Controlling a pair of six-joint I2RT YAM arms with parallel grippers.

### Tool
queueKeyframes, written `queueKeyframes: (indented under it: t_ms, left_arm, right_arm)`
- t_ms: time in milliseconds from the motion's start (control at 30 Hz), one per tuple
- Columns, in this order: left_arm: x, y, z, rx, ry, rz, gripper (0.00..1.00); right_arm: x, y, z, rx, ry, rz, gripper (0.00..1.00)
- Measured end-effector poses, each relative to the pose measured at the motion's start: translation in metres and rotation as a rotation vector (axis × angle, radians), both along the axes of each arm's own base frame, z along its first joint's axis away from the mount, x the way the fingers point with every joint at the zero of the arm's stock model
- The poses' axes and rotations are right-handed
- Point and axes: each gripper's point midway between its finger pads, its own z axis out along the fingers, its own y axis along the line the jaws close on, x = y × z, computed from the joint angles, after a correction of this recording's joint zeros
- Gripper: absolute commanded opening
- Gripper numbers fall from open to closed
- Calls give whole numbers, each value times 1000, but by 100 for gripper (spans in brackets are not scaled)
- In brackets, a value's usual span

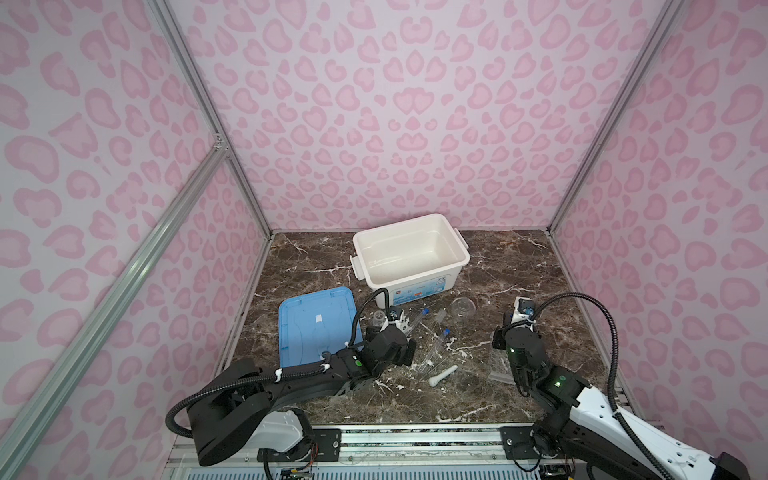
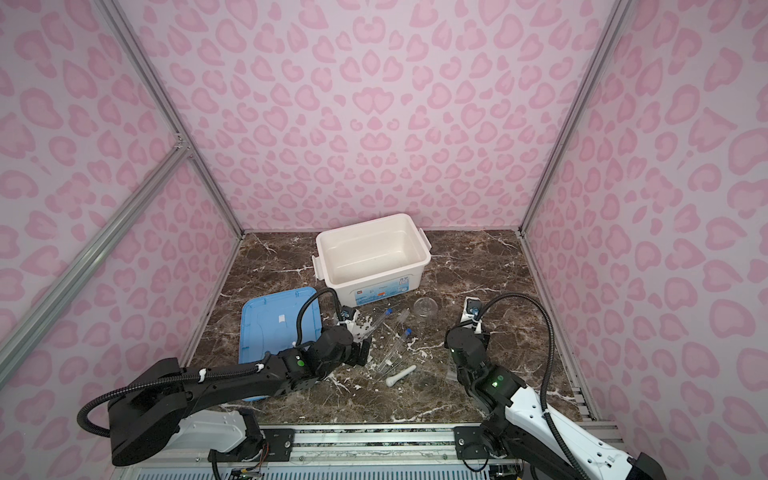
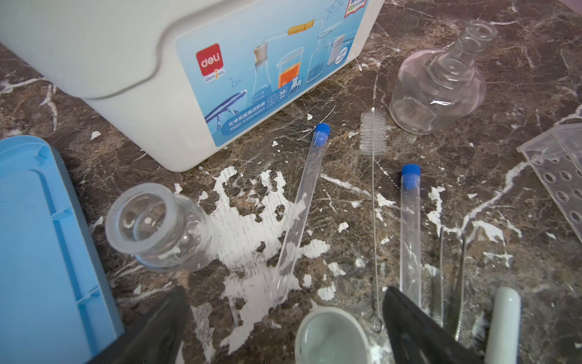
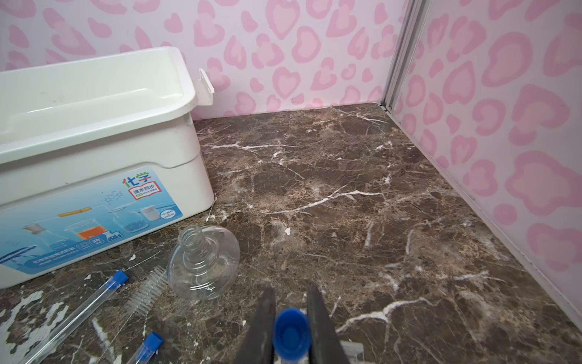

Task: Organize the chemistry lab equipment
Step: 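Carry the test tube with the right gripper back toward its own side, then lower the open left gripper onto the long blue-capped tube near the bin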

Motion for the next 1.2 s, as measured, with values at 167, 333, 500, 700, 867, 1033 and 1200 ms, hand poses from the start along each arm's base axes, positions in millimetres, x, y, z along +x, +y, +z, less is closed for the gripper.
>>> queueKeyframes:
  t_ms: [167, 333, 500, 700, 867, 1033, 1200]
  left_arm:
    - [0, -1, -1, 1, 4, -3, 98]
    - [0, -2, -2, 1, 7, -5, 98]
    - [0, -3, -2, -1, 10, -10, 98]
    - [0, -4, -1, -2, 10, -11, 98]
    - [0, -4, -2, 0, 12, -10, 98]
    - [0, -3, -2, 1, 12, -5, 98]
    - [3, -5, -1, 13, 14, 0, 97]
  right_arm:
    - [1, 0, -3, 2, 14, 5, 17]
    - [1, -1, -6, 5, 26, 6, 17]
    - [3, -1, -6, 10, 30, 5, 17]
    - [3, -1, -7, 9, 32, 4, 20]
    - [3, 0, -7, 17, 31, 7, 21]
    - [2, -1, -7, 20, 32, 10, 25]
    - [0, -3, -11, 15, 46, 7, 34]
